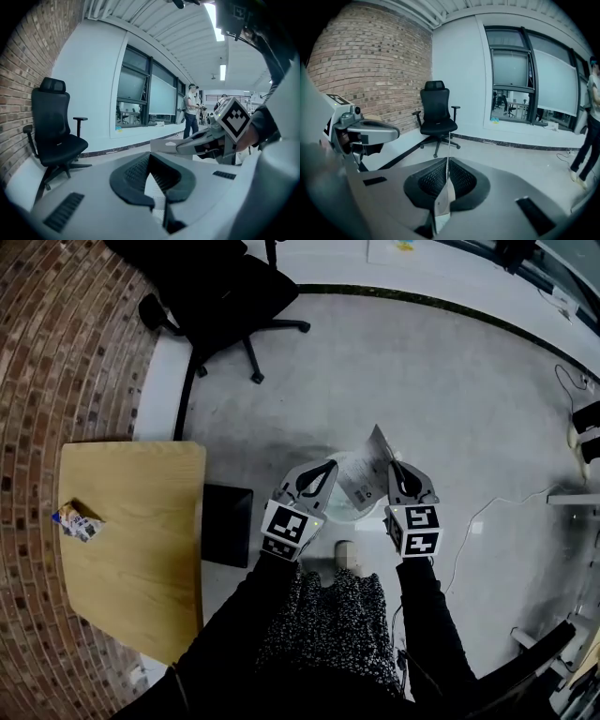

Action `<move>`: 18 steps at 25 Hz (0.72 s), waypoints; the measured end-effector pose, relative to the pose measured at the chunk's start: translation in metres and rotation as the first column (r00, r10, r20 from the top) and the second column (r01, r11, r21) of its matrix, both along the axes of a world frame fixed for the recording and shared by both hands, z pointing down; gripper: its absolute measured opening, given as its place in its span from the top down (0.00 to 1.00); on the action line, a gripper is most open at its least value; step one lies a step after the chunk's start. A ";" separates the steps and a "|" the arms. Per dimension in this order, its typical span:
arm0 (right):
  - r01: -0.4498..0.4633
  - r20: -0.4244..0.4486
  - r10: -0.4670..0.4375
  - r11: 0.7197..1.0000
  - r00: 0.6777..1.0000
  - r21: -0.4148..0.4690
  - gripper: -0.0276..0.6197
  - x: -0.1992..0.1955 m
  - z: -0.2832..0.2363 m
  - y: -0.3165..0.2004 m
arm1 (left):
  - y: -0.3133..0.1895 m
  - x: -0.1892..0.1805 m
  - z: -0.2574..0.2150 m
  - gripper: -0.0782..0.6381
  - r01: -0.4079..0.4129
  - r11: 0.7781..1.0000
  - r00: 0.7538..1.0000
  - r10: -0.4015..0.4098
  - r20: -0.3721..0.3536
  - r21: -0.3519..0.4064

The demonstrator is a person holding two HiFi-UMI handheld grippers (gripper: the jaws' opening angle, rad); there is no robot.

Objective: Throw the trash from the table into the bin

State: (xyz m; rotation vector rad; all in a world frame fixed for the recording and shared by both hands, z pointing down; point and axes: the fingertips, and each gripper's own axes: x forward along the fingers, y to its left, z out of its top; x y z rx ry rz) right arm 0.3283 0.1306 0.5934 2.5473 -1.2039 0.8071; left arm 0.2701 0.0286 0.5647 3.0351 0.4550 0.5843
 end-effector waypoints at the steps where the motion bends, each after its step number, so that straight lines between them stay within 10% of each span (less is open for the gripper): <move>1: -0.001 0.003 0.001 1.000 1.000 -0.007 0.94 -0.001 0.008 0.002 | 0.000 0.003 0.006 0.88 0.002 1.000 1.000 -0.002 0.001 0.000; 18: -0.022 0.040 0.023 0.999 0.999 -0.044 0.94 0.006 0.119 0.015 | 0.005 0.010 0.116 0.88 0.062 0.996 0.996 -0.058 0.074 -0.059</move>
